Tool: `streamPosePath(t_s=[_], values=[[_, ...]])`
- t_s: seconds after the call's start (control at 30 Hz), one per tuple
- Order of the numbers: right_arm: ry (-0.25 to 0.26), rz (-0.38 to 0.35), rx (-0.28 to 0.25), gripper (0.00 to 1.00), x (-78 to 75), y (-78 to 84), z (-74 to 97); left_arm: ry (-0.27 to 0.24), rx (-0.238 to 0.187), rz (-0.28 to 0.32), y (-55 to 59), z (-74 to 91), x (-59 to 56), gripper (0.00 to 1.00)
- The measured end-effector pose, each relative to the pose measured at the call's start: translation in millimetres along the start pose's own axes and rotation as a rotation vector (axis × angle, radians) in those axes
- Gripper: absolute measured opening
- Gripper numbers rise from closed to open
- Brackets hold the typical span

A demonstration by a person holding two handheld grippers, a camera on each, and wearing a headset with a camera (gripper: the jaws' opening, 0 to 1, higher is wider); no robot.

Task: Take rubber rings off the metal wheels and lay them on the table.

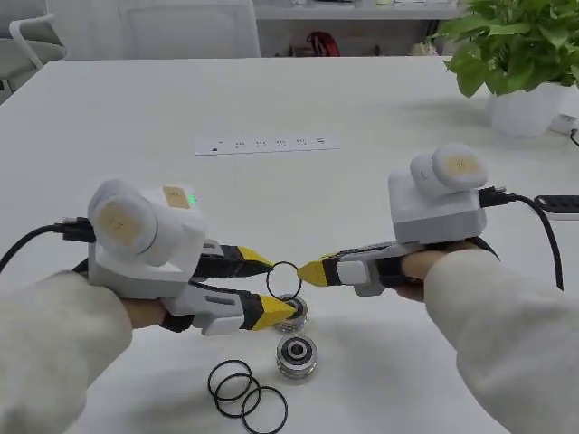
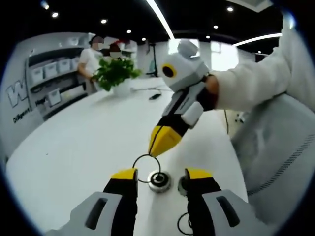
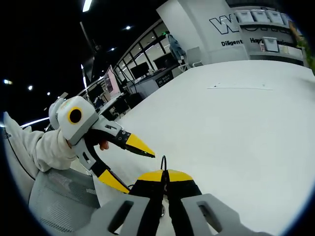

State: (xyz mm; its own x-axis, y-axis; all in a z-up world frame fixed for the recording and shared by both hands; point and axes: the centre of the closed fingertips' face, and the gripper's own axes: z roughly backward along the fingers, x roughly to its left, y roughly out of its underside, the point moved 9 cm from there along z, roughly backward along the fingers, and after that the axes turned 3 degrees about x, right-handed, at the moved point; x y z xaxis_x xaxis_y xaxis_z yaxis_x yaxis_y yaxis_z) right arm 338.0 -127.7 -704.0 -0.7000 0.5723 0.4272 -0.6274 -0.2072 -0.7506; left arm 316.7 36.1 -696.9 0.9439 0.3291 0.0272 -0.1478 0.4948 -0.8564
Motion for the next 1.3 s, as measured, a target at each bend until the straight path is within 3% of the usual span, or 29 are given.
streamPosePath(t_s=[0.4,0.57,0.73,0.9,1.03,1.17,1.3], values=[[-0.050,0.048,-0.049,0.00,22.5,-16.3,2.1,-0.025,-0.019,0.002,-3.9,30.2,-6.2,0.62],[-0.077,0.055,-0.047,0.00,28.7,-18.0,-0.3,-0.044,-0.008,0.001,5.2,46.9,-13.3,0.64],[-0.119,0.066,-0.024,0.00,38.3,-16.6,-6.4,-0.053,0.041,0.000,15.4,57.0,-15.1,0.65],[-0.158,0.075,0.014,0.00,46.7,-12.1,-12.8,-0.045,0.059,-0.017,20.5,67.2,-19.6,0.67],[-0.185,0.082,0.051,0.00,52.2,-7.4,-19.1,-0.039,0.088,-0.012,33.4,73.8,-26.1,0.68],[-0.211,0.096,0.087,0.00,57.6,-2.0,-25.4,-0.031,0.120,0.010,47.1,74.6,-31.4,0.68],[-0.229,0.115,0.128,0.00,62.2,4.3,-30.3,-0.018,0.146,0.011,53.9,71.2,-33.5,0.69]])
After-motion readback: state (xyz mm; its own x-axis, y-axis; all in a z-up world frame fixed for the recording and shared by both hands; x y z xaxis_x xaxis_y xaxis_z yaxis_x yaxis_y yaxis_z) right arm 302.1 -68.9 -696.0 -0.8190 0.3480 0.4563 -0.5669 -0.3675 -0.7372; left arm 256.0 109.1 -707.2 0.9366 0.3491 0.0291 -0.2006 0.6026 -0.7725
